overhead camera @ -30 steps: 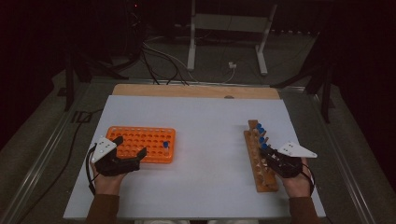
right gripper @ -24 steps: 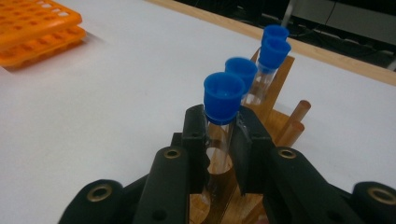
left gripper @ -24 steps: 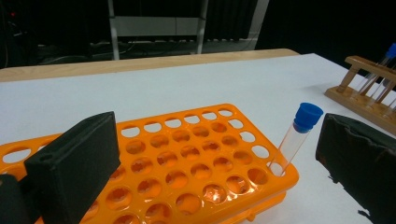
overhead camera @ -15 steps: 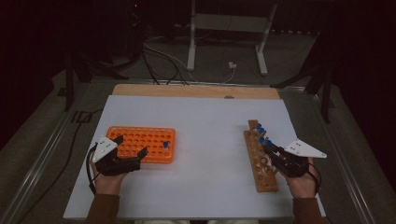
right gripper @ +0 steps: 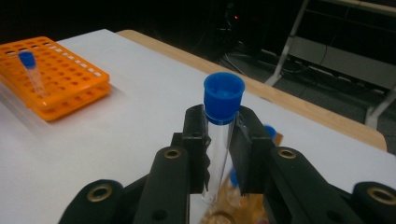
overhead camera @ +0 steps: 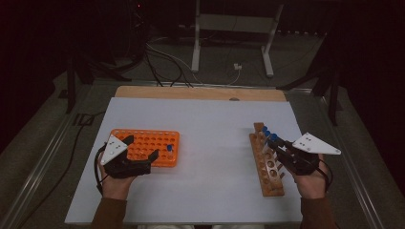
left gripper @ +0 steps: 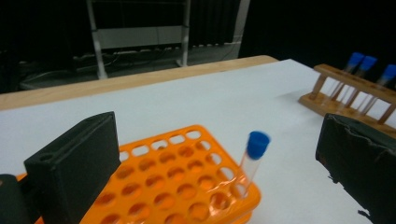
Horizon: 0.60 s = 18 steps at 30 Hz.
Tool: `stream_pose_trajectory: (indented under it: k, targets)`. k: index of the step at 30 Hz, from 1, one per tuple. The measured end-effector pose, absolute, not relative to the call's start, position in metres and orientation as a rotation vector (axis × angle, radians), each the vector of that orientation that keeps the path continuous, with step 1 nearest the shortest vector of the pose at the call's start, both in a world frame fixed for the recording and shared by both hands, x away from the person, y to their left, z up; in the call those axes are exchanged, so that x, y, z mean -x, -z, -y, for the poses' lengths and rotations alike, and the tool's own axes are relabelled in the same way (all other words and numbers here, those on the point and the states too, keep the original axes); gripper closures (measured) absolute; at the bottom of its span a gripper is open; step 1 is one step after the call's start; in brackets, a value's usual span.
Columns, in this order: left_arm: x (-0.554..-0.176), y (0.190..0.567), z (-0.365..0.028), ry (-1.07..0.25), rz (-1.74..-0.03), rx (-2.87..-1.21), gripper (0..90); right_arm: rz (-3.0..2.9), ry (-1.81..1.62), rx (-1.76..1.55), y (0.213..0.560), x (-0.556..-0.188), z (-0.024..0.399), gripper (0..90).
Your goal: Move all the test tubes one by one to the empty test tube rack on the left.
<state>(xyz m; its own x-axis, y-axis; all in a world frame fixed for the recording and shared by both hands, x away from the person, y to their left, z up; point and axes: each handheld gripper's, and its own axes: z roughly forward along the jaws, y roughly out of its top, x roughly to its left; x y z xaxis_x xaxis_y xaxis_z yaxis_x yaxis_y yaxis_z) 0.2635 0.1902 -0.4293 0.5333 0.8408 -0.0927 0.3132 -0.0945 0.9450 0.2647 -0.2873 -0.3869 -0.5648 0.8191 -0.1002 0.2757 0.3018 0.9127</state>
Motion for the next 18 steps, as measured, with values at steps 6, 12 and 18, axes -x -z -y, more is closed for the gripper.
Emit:
stream_pose_trajectory:
  k: [6, 12, 18]
  targets:
    - [-0.264, 0.421, -0.175, -0.578, -0.937, -1.675, 0.6, -2.042, -1.281, -0.944, 0.384, -0.268, 0.271, 76.9]
    - [-0.263, 0.415, -0.153, -0.548, -0.879, -1.691, 1.0, -2.097, -1.318, -0.932, 0.389, -0.274, 0.25, 76.9]
    - [-0.265, 0.413, -0.127, -0.516, -0.811, -1.738, 1.8, -2.144, -1.357, -0.909, 0.393, -0.279, 0.228, 76.8]
